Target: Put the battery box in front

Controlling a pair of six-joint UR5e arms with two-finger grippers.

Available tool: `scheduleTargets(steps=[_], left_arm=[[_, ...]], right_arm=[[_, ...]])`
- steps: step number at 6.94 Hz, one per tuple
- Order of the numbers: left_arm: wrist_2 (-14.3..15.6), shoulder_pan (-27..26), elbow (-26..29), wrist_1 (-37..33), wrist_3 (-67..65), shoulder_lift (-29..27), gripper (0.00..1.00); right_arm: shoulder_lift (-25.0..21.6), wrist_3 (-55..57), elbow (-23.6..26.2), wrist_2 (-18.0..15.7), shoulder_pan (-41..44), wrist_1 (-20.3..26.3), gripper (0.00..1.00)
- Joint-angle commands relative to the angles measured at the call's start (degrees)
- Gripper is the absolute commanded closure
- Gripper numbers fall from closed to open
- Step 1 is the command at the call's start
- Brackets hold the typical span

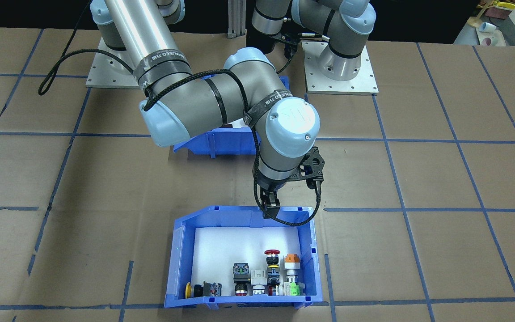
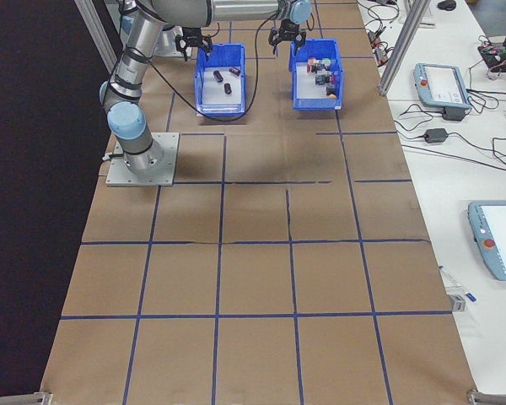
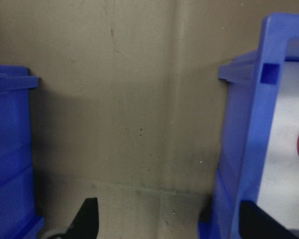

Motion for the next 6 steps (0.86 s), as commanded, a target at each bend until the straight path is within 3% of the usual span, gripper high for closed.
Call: scheduleTargets(steps=[1,2,4,5,6], left_arm=[[0.0,-0.3,-0.1,-0.2,-1.7,-2.3,0.02],[0.4,-0.5,0.0,0.3,-1.5,-4.5,0.04],[0.8,-0.5,-0.1,0.7,-1.6,-5.2,0.07],[0.6,-0.5,-0.1,0.9,-1.2,-5.2,0.39],[0.1,-0.5,-0.1,1.2,-1.2,-5.3,0.77]], right_arm=[[0.5,-0.1,5.1,-0.7,-0.2,-9.1,0.0],[0.0,0.2,6.2,-3.1,-0.3,-12.4,0.0],[-0.1,-0.2,6.2,-3.2,-1.2,-12.6,0.0],[-0.1,-0.4,6.2,-3.0,-1.7,-12.6,0.0],[-0.2,-0.3,5.5,-3.1,-2.3,-12.4,0.0]])
